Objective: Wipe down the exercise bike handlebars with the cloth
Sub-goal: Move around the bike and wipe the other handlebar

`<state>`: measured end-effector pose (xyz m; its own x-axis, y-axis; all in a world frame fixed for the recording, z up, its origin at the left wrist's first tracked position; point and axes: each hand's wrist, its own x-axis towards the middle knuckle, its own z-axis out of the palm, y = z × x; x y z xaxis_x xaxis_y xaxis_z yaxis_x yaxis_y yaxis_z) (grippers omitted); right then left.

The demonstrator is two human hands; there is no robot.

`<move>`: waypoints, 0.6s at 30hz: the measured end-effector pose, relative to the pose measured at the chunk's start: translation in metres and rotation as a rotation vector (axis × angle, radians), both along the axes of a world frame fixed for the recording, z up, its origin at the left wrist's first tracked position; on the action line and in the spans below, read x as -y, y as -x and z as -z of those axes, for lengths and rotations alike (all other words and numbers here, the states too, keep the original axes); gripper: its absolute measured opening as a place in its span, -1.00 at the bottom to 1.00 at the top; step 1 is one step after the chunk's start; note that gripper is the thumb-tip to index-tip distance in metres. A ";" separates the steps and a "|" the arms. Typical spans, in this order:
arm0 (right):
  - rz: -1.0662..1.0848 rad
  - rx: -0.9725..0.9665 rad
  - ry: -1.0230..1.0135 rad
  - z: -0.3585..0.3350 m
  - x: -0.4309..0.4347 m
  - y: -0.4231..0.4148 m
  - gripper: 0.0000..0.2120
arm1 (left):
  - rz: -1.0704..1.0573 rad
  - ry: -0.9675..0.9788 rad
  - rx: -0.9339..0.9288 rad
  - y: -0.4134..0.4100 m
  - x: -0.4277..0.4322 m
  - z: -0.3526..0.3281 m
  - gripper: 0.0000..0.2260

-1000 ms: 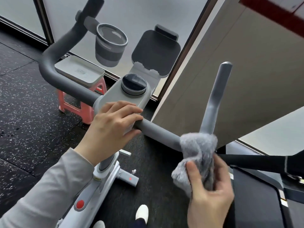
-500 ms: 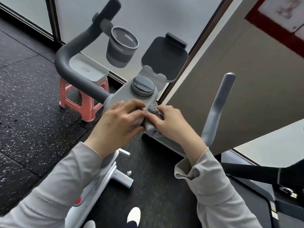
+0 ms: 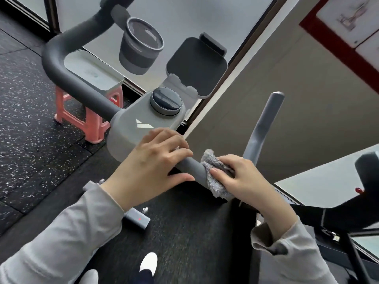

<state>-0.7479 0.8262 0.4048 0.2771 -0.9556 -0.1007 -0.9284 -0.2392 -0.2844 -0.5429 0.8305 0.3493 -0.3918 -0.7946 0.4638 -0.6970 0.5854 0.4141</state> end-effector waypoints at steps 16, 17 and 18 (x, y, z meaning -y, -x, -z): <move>-0.268 -0.361 -0.053 -0.024 0.037 0.029 -0.79 | 0.024 -0.234 -0.087 0.044 0.005 0.010 -0.67; -0.275 -0.352 -0.036 -0.024 0.038 0.031 -0.79 | 0.021 -0.237 -0.094 0.045 0.005 0.010 -0.66; -0.277 -0.338 -0.017 -0.024 0.040 0.034 -0.81 | 0.016 -0.233 -0.098 0.045 0.004 0.010 -0.66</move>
<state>-0.7820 0.7865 0.4289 0.4717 -0.8472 -0.2445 -0.8713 -0.4904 0.0181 -0.5884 0.8263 0.3388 -0.3676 -0.8786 0.3049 -0.6385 0.4767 0.6042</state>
